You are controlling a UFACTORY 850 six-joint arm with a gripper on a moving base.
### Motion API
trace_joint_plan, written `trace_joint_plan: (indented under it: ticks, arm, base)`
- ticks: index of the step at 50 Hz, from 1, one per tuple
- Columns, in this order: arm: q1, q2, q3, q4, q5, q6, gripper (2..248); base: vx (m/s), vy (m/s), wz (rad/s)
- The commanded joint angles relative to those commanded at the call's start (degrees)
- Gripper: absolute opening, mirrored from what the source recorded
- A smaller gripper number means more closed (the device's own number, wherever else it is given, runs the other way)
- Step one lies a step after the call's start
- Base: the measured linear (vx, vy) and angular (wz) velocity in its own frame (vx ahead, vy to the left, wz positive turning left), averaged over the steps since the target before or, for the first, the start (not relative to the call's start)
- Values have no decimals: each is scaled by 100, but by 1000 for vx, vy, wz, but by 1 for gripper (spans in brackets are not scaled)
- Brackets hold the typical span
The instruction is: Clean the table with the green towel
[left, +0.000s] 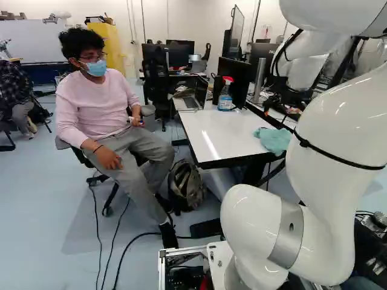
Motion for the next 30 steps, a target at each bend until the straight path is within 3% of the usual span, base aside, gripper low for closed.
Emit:
trace_joint_plan:
  ticks: [30]
  arm:
    - [107,55,153,4,213,0,247]
  base:
    - [0,0,0]
